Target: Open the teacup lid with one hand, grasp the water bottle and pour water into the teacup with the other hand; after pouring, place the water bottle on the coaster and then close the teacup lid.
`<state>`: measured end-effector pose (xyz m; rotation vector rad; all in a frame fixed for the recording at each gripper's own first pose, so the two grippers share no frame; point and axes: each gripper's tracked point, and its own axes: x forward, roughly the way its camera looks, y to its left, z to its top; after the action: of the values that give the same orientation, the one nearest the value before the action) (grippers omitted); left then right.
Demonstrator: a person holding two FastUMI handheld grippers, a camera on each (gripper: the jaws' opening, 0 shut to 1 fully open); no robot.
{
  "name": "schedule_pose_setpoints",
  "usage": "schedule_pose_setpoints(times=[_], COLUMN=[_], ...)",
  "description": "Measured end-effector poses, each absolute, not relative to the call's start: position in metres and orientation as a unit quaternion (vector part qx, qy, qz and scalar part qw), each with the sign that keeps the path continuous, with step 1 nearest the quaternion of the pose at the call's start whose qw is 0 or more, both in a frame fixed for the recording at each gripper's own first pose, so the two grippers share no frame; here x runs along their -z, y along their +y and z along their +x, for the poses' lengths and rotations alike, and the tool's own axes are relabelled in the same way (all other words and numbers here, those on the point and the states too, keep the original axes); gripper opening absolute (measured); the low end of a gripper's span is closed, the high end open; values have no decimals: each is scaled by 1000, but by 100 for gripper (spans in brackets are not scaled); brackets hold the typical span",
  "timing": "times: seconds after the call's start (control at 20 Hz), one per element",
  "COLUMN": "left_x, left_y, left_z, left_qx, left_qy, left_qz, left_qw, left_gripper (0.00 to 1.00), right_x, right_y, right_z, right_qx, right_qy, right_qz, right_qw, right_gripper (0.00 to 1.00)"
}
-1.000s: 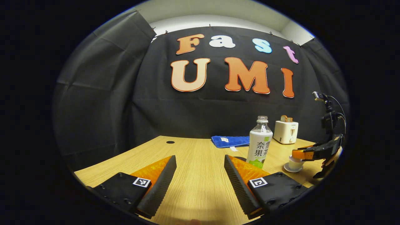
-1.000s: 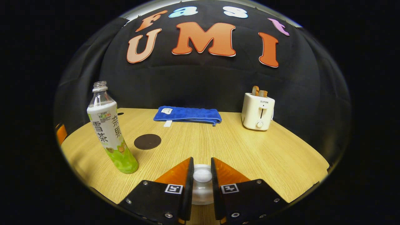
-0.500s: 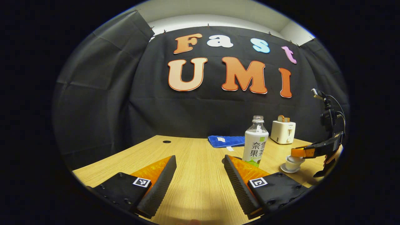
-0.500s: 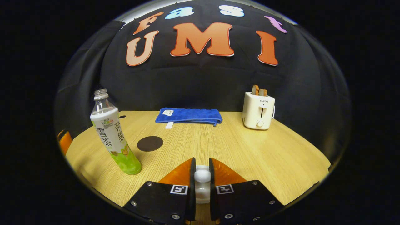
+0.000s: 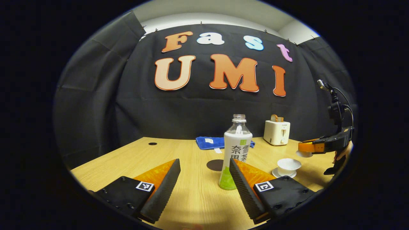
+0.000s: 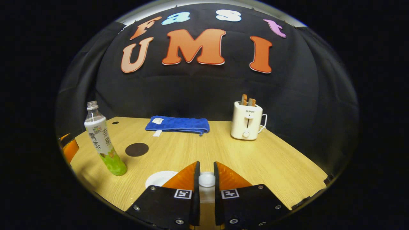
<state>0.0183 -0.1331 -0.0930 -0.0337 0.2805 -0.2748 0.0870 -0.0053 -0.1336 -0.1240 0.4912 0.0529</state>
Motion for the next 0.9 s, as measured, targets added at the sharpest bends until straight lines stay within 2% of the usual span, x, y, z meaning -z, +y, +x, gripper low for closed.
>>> schedule_pose_setpoints(times=[0.25,0.65,0.8,0.9], left_x=[107,134,147,140], left_y=[-175,-216,-209,-210], left_z=[23,58,66,71], left_qx=[169,178,146,141], left_qy=[154,176,192,171], left_qz=[-3,-14,-11,-25], left_qw=[974,968,970,975], left_gripper=[99,99,99,99], right_x=[144,141,139,140], right_y=[-49,-79,-80,-80], right_z=[88,86,85,83], right_qx=[10,26,26,24], right_qy=[252,259,258,260], right_qz=[-35,-14,-7,-3], right_qw=[967,965,966,965], right_gripper=[19,19,19,19])
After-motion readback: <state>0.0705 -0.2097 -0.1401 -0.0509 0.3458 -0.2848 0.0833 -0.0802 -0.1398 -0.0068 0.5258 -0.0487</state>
